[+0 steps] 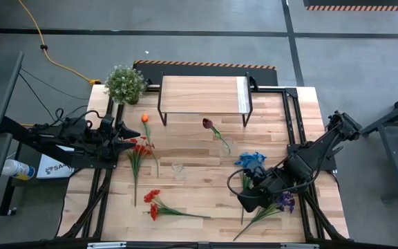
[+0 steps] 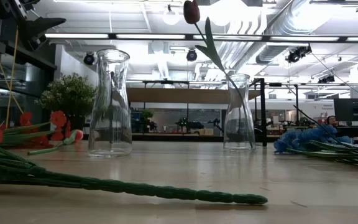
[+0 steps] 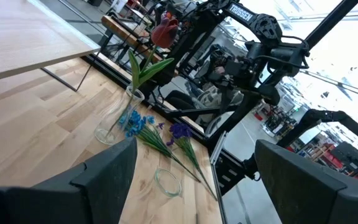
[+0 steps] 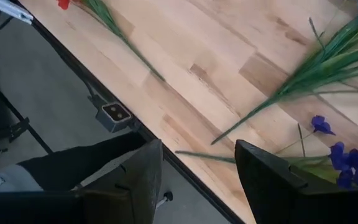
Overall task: Pick and place flowers into a vace then onto a shelf
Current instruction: Put the blue flower into the right transparent vase
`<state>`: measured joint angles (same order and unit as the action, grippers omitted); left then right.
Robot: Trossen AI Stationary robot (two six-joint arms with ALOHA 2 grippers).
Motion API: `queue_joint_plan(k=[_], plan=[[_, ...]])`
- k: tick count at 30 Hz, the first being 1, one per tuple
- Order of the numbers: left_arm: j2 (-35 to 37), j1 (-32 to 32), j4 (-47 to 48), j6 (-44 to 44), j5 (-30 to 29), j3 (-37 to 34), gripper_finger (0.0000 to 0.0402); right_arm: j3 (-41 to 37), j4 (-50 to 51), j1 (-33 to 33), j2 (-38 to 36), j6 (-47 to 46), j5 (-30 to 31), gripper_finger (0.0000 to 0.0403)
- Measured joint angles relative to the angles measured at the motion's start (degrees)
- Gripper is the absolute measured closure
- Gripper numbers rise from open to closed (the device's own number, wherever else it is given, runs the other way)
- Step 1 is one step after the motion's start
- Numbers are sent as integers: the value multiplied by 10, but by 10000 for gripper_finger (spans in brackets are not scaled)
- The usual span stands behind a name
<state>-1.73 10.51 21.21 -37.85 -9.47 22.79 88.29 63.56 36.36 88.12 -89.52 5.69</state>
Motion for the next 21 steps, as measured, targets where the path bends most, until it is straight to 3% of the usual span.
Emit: queue_joint_plan(k=[7,11,16,21], plan=[[0,0,0,0,0,0,43,-15,14,0,-1,-68,-19,210],[0,0,0,0,0,0,43,-59,1,0,0,-116,-61,210],[0,0,0,0,0,0,43,-134,-66,0,0,-160,-121,210],[0,0,0,0,0,0,43,-213,-199,-4,0,-172,-124,210]])
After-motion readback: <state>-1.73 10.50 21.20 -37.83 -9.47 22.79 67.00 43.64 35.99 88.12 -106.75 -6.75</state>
